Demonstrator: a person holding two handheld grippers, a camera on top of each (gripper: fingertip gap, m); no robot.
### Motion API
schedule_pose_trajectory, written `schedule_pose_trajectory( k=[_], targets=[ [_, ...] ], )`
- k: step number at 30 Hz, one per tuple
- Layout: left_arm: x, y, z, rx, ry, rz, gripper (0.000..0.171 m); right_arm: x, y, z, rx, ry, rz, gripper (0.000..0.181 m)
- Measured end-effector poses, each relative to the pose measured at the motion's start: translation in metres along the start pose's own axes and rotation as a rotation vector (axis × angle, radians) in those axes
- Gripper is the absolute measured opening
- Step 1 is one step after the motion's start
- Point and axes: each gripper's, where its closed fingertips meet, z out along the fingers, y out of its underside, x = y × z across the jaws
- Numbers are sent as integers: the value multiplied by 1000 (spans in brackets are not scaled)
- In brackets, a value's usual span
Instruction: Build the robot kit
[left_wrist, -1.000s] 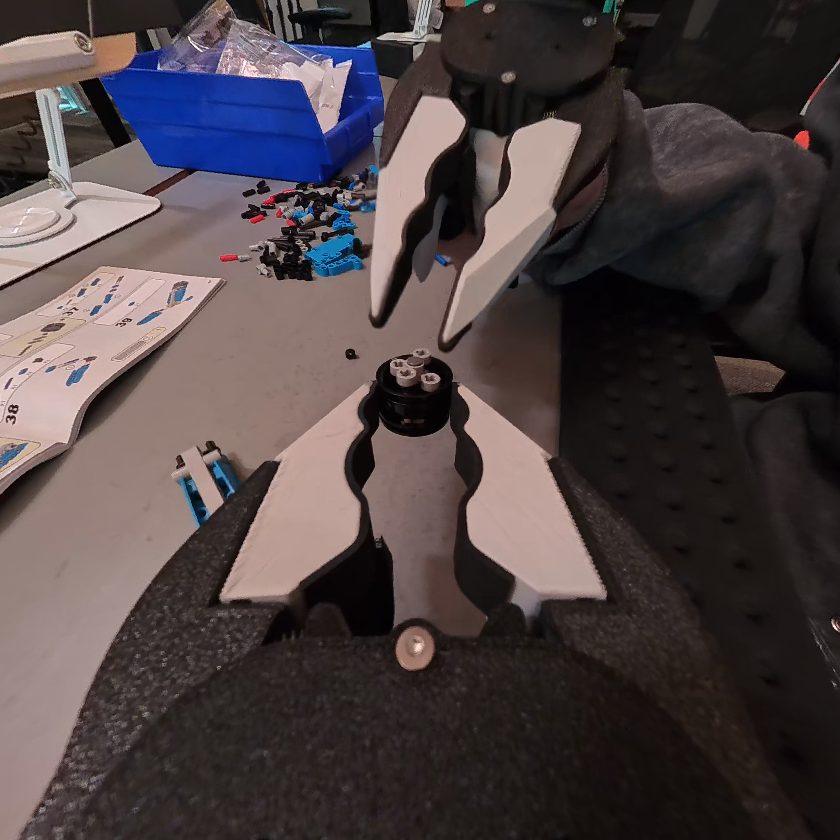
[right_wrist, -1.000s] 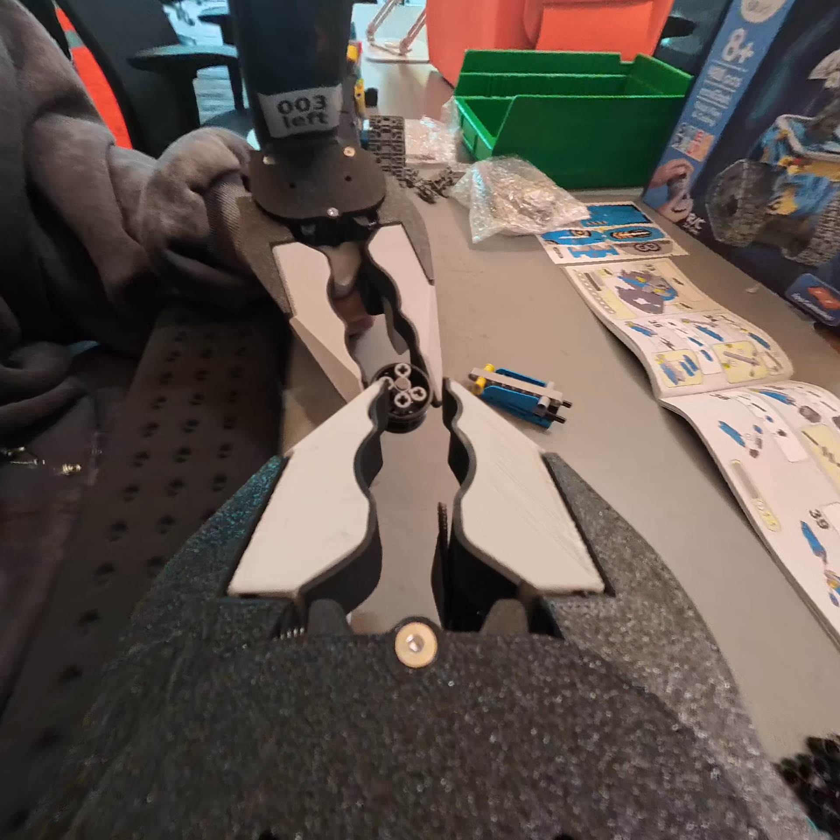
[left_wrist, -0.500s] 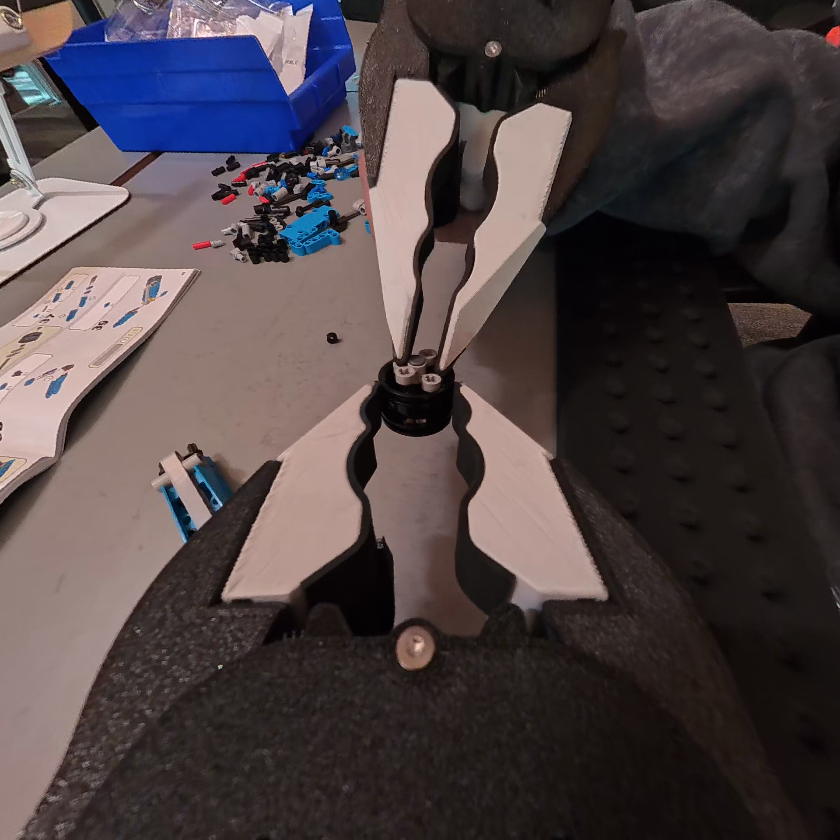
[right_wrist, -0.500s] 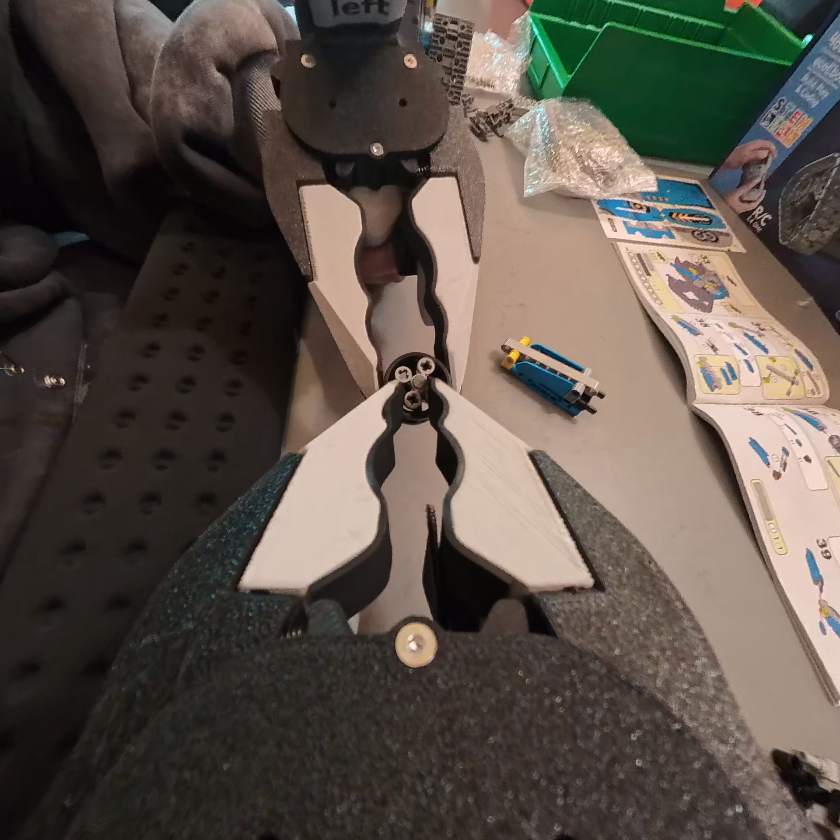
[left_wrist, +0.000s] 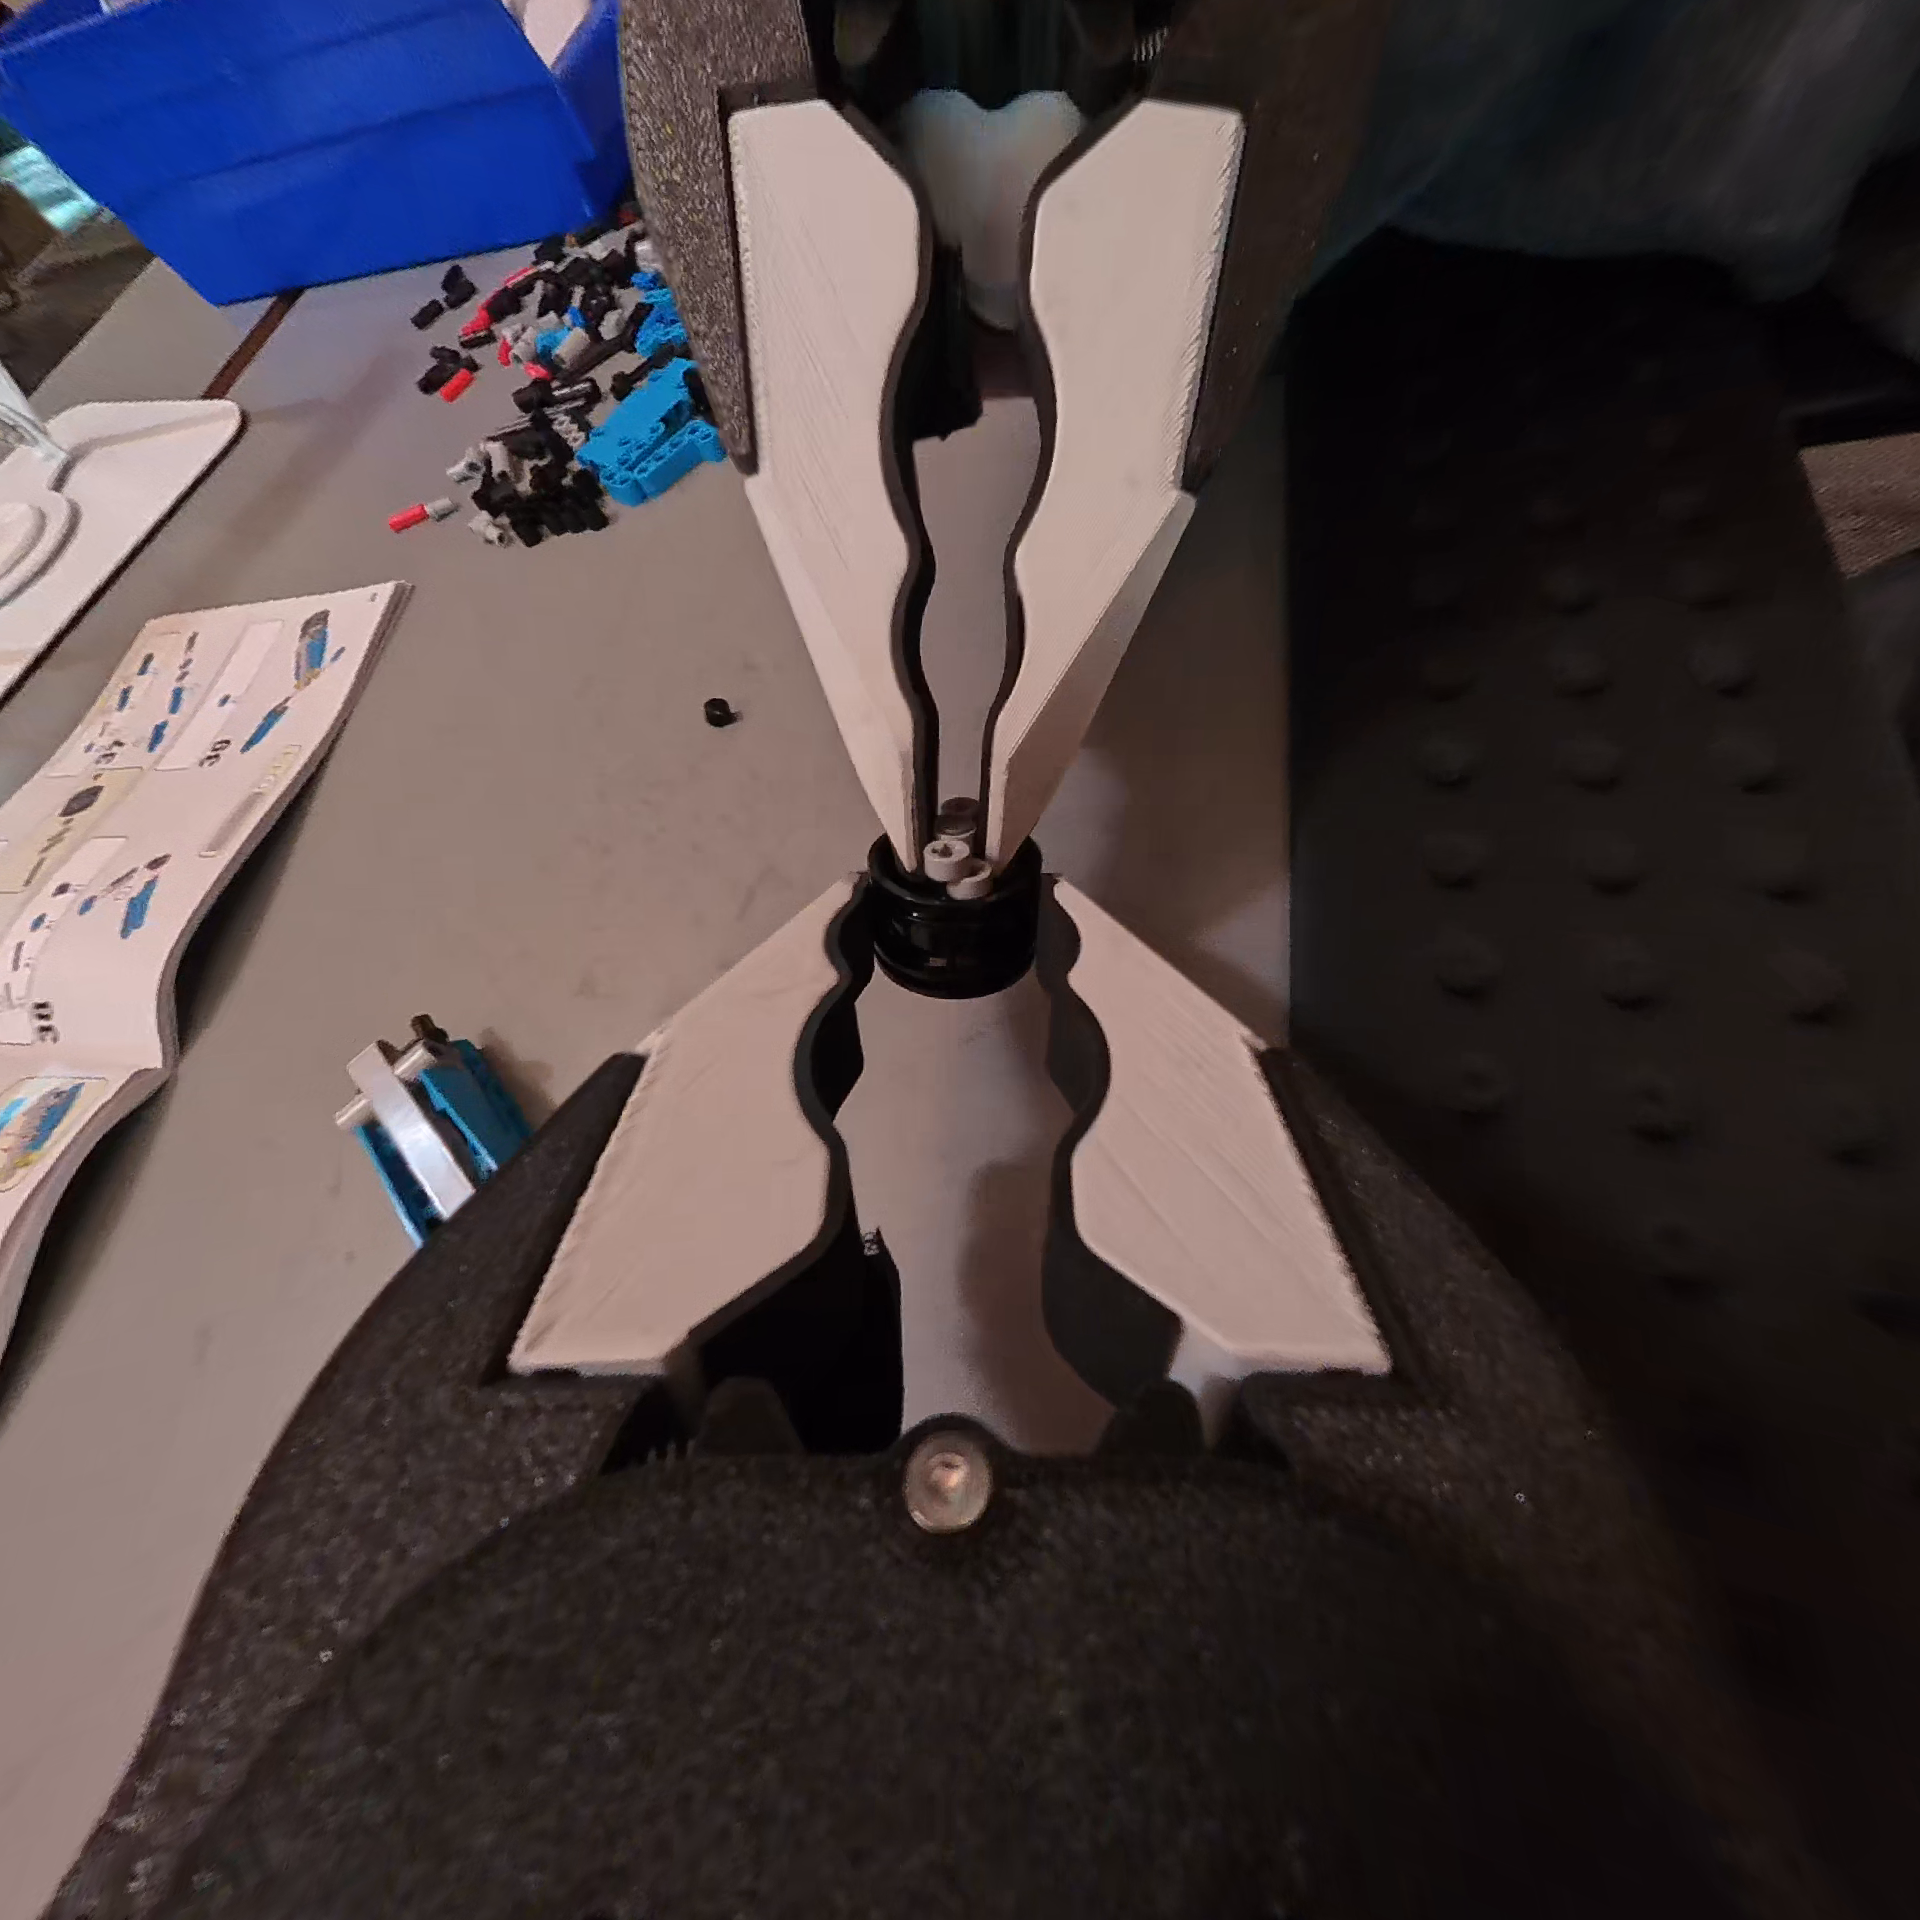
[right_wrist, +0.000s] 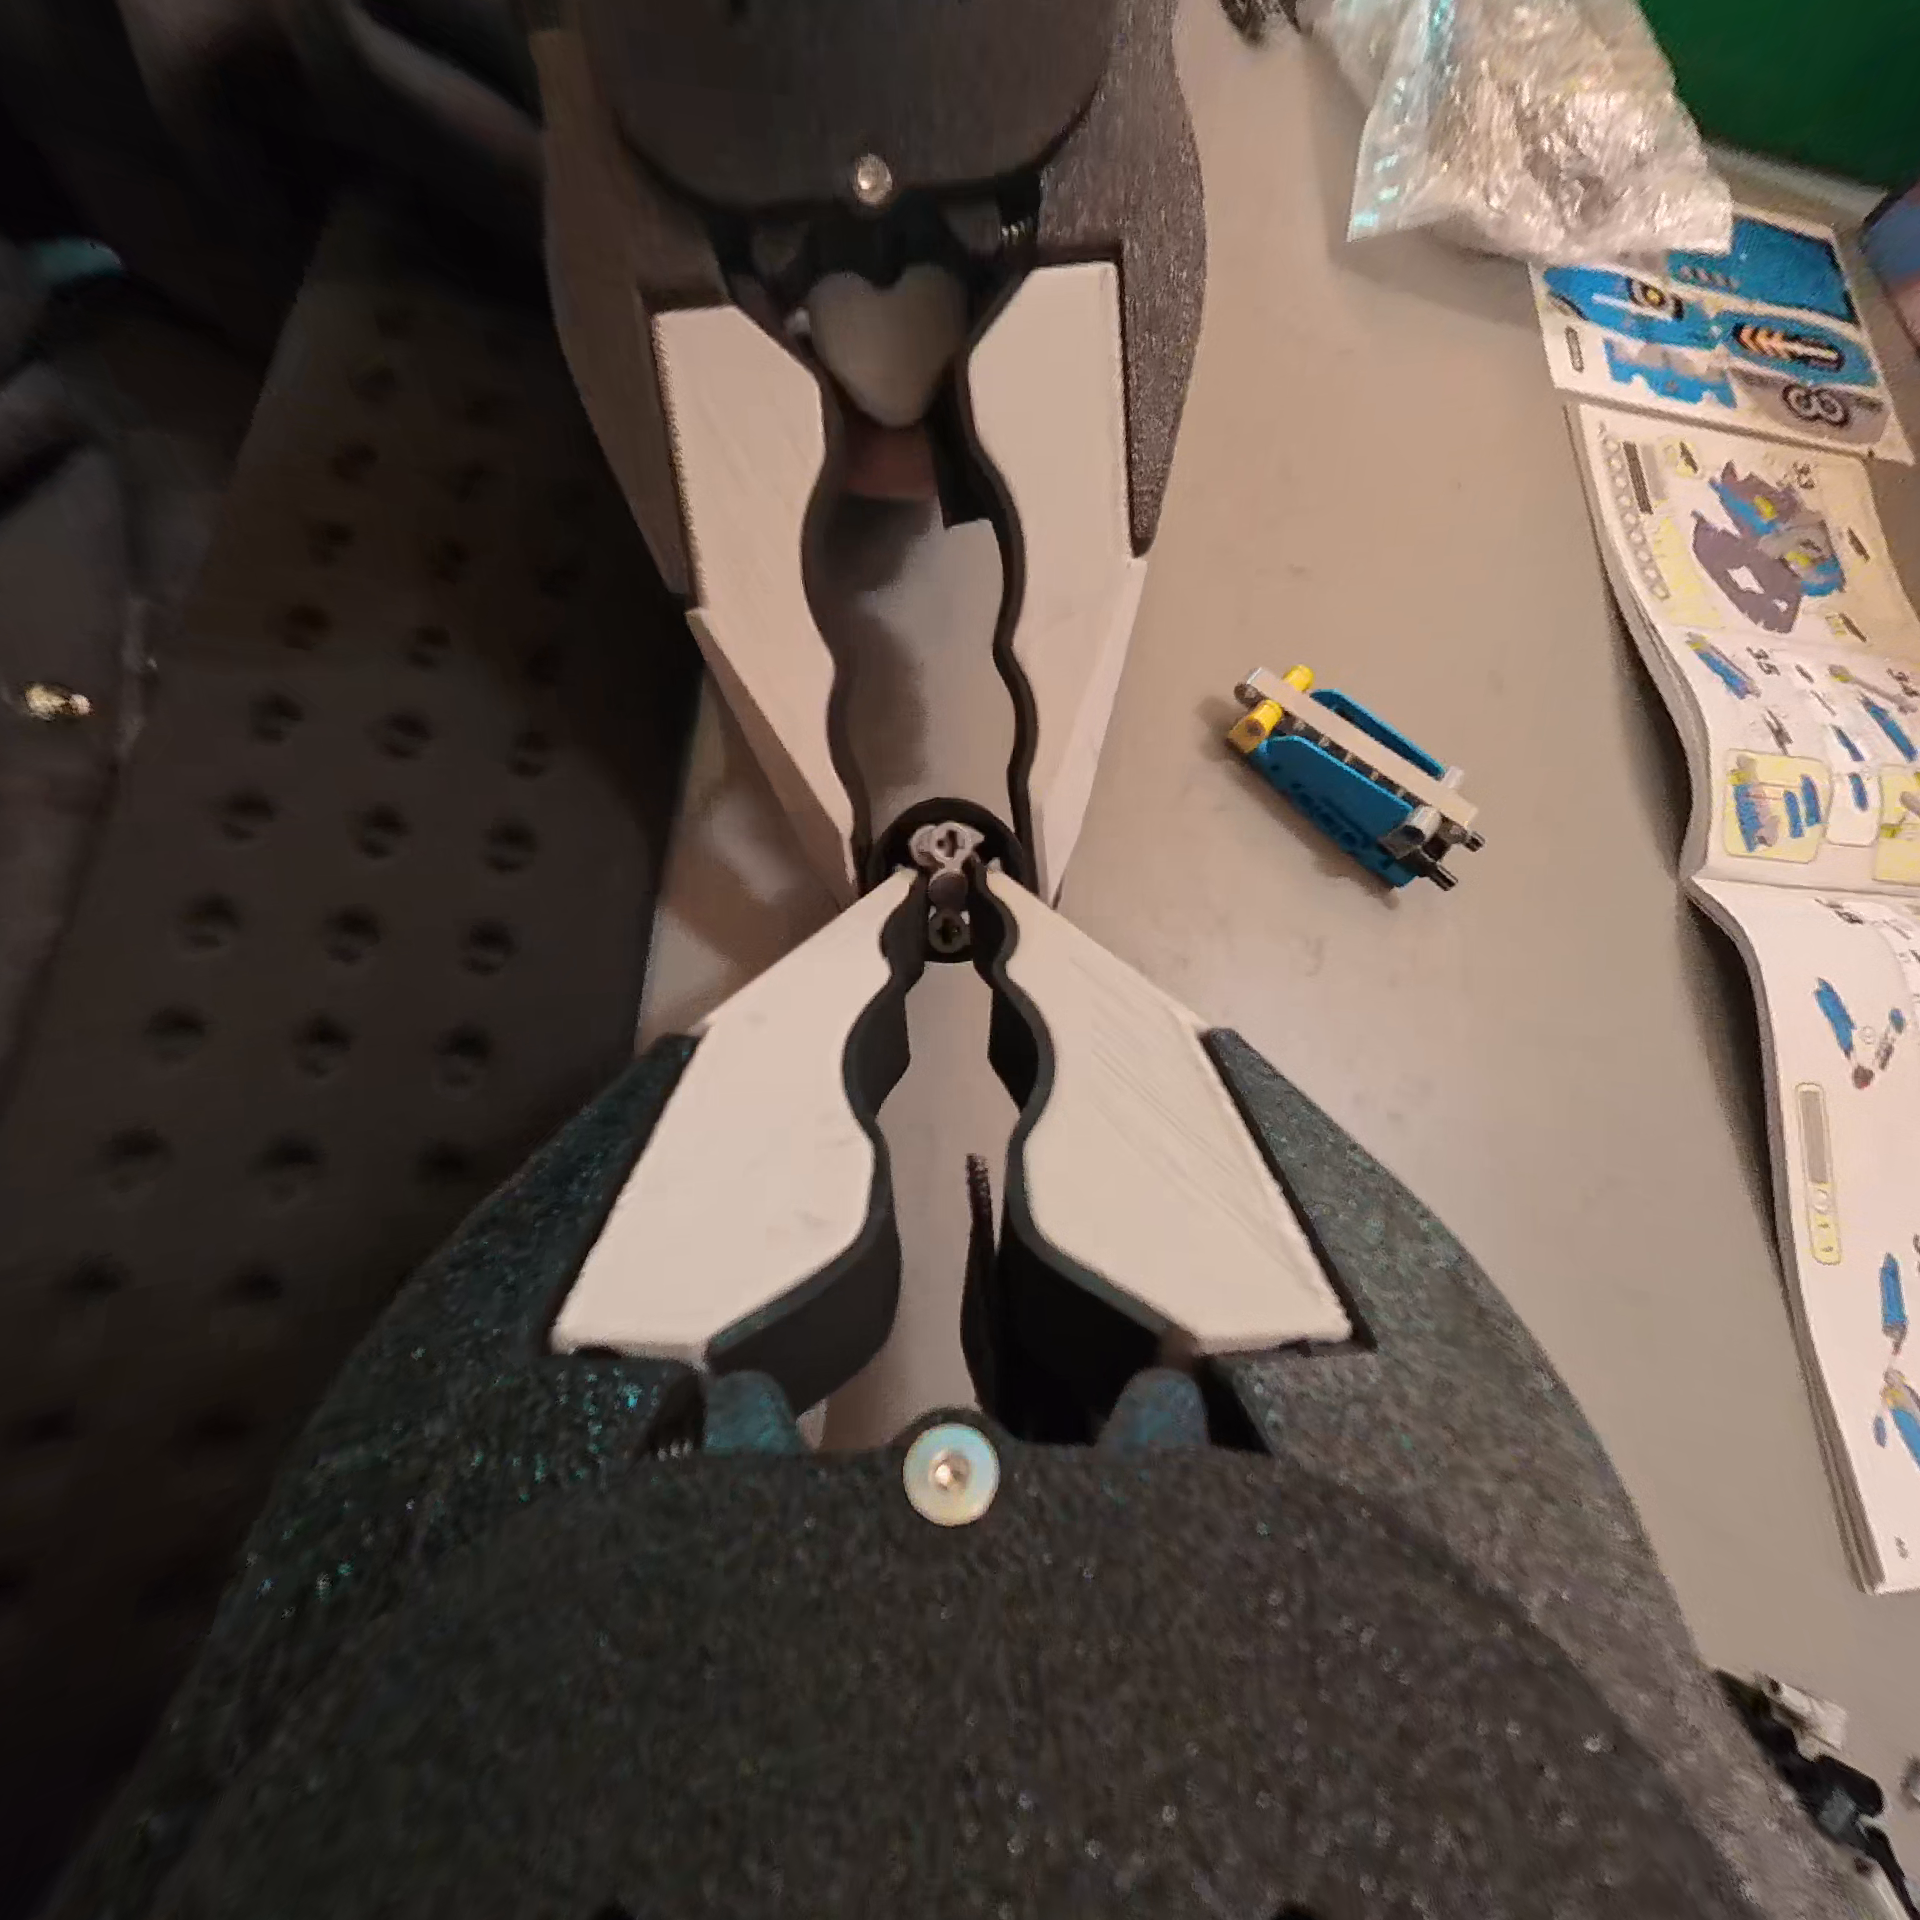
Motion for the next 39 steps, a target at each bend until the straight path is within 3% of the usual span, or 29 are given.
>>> schedule_pose_trajectory(
  k=[7, 10, 12, 16, 21, 27, 29, 39],
  targets=[
    [0, -1, -2, 6, 21, -40, 30, 1, -3, -1, 4, -2, 29, 7],
    [3, 6, 1, -37, 52, -61, 29, -2, 3, 6, -66, 37, -45, 8],
    [-1, 7, 1, -48, 24, -59, 29, -2, 5, 7, -105, 26, 3, 7],
    [-5, 11, 2, -77, -11, -64, 28, 5, 5, 11, -60, -18, 209, 7],
    [-5, 18, 7, -127, -22, -50, 27, 4, 12, 18, -76, -25, 211, 7],
    [-9, 6, 3, -32, 14, -138, 30, 12, 1, 1, 85, -102, 326, 8],
    [-6, 12, 4, -67, 18, -112, 30, 16, 5, -2, 76, -82, 326, 14],
    [-5, 15, 6, -84, 17, -88, 30, 6, 10, 6, 26, -100, 247, 7]
  ],
)
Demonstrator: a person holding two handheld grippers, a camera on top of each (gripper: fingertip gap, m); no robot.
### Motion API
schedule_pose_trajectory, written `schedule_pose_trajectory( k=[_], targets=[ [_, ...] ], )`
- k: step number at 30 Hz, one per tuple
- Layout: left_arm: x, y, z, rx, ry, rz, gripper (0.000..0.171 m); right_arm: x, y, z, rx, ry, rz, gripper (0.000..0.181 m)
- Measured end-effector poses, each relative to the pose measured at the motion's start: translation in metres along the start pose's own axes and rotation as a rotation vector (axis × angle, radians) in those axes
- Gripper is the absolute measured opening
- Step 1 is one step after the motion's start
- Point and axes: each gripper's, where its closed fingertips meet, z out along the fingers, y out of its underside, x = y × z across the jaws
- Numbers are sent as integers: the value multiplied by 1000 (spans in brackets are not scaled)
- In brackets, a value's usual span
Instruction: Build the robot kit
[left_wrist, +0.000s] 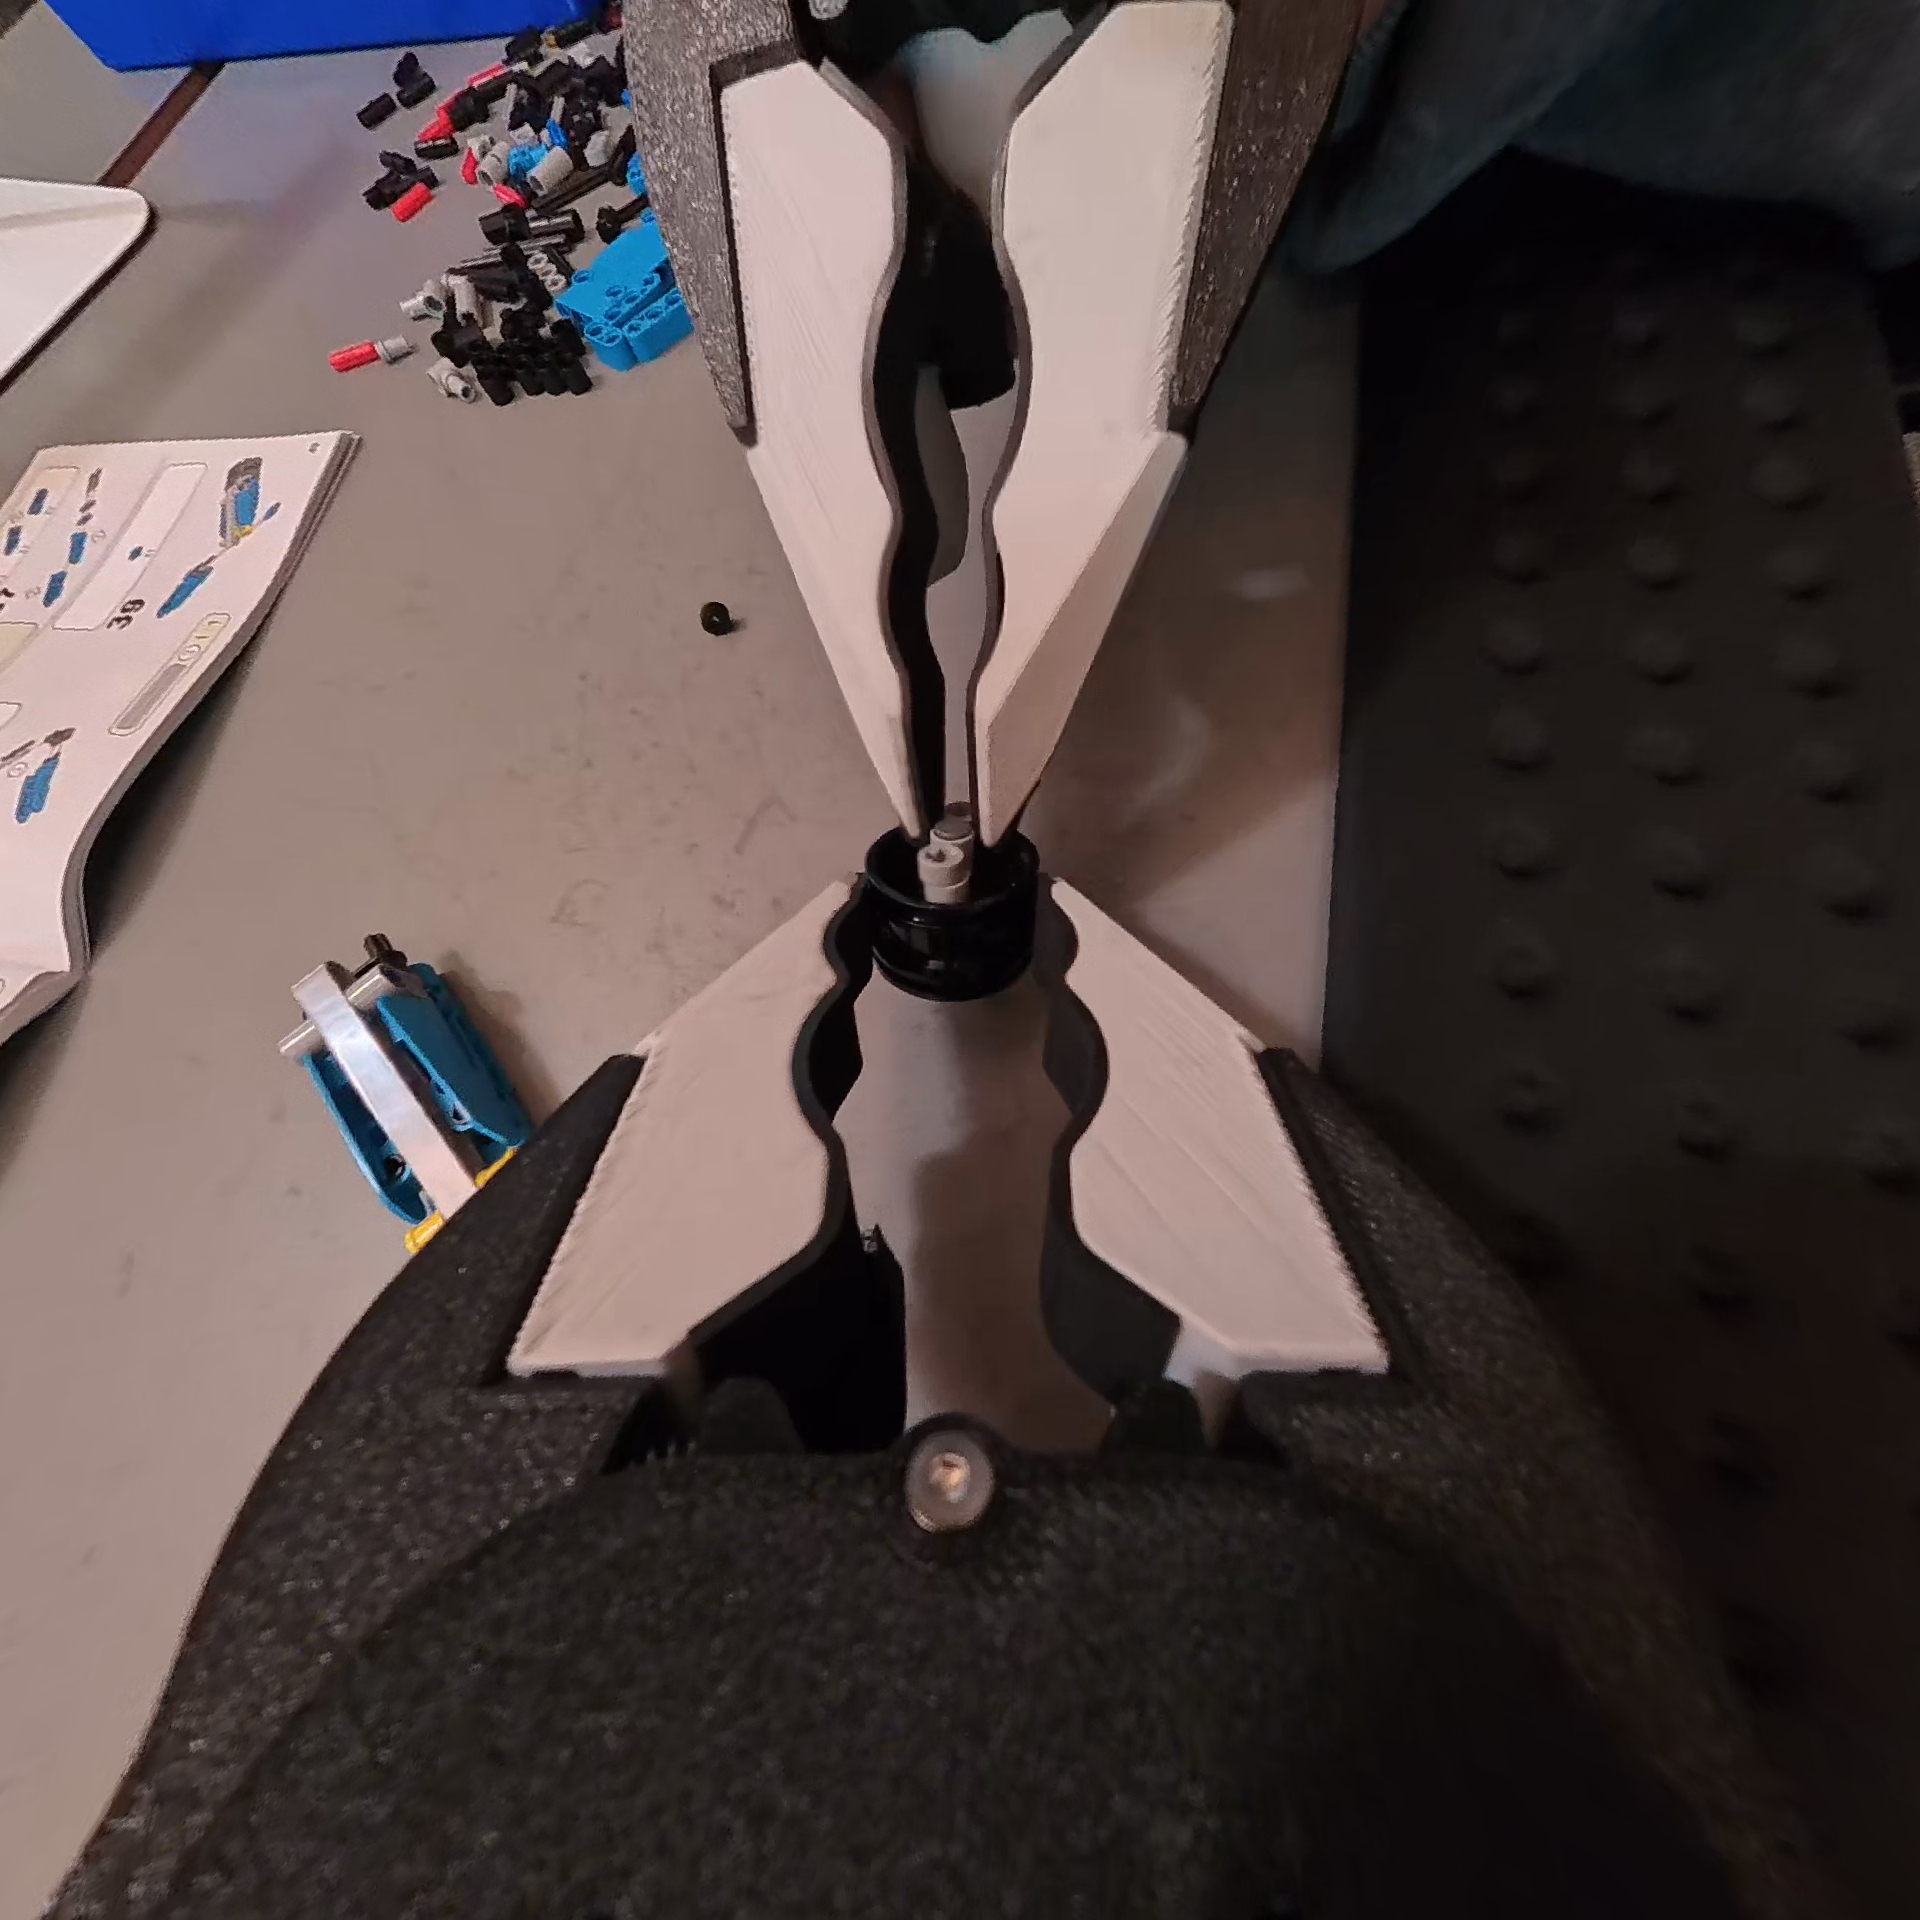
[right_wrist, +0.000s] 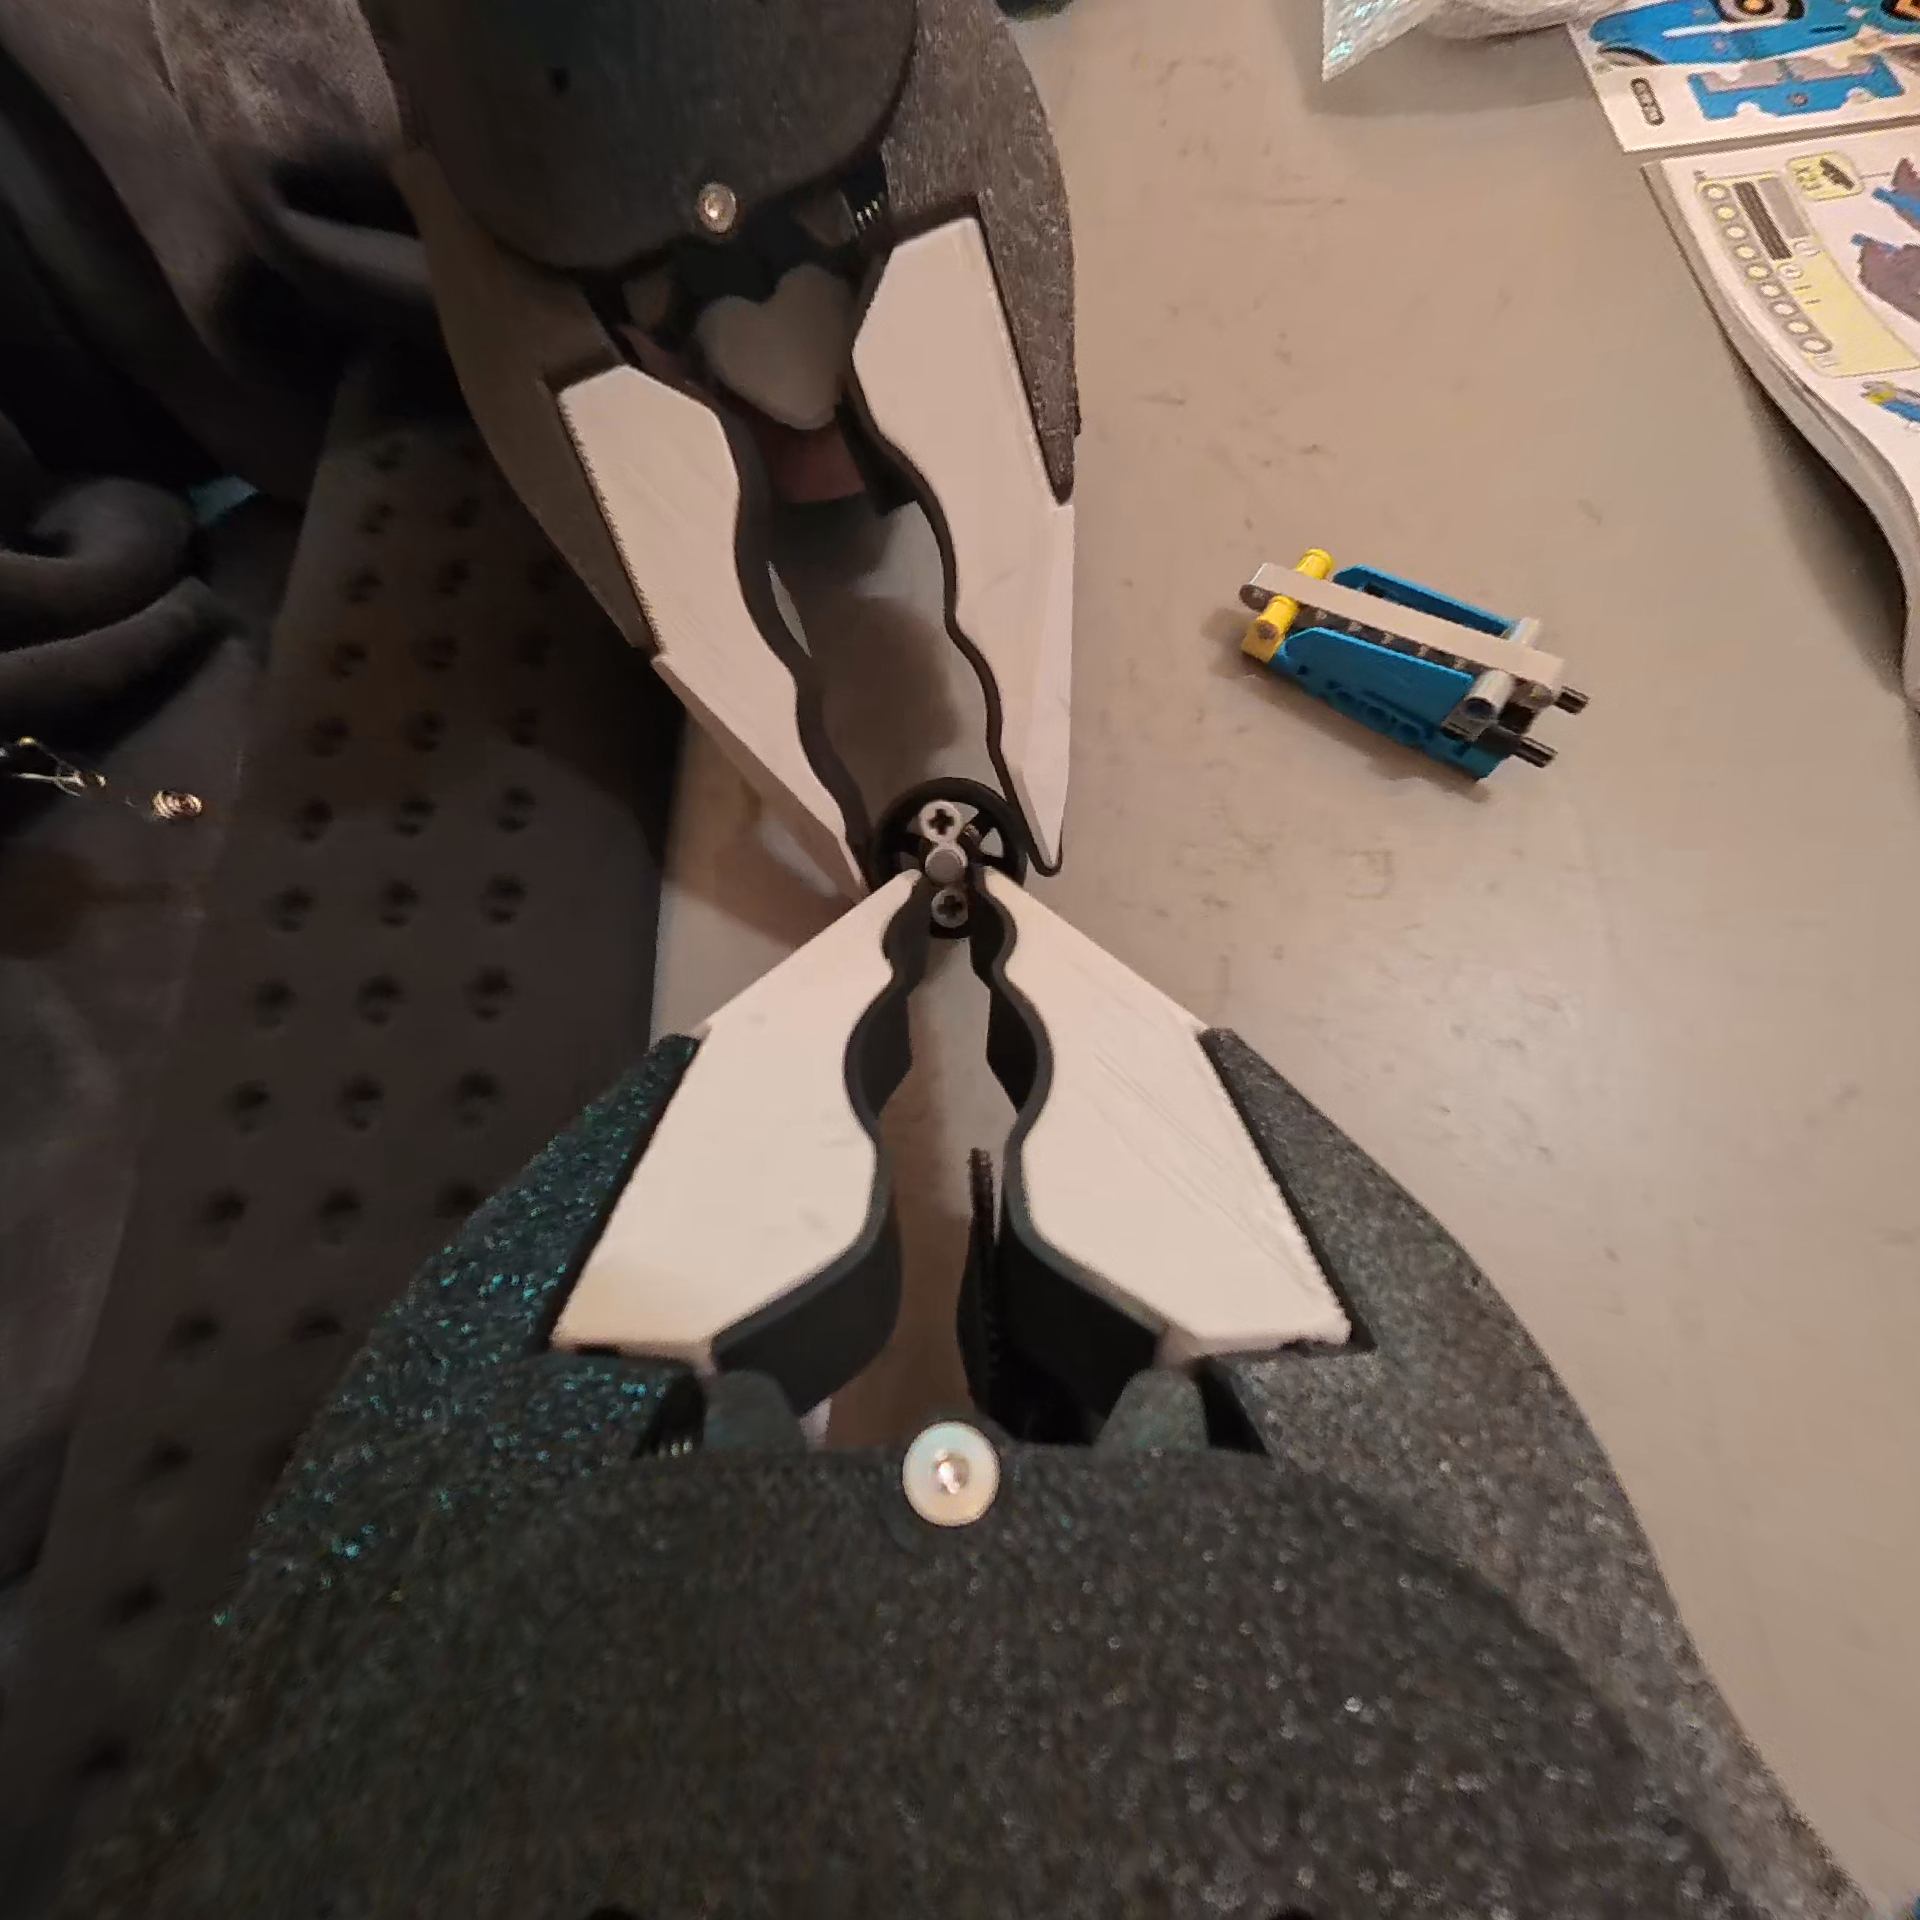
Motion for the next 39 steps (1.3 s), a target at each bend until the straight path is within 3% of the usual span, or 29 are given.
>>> schedule_pose_trajectory(
  k=[11, 24, 28, 39],
  targets=[
    [0, 4, 2, -42, -39, 34, 27, -1, 6, 10, -52, 2, 7, 5],
    [0, 7, 5, -50, -23, 32, 30, 2, 5, 3, -15, -24, 73, 13],
    [-2, 8, 4, -52, -27, 16, 30, 2, -1, -2, 12, 0, 34, 3],
    [-3, 9, 4, -58, -21, -4, 29, 3, 0, 4, -31, 36, 4, 0]
  ],
)
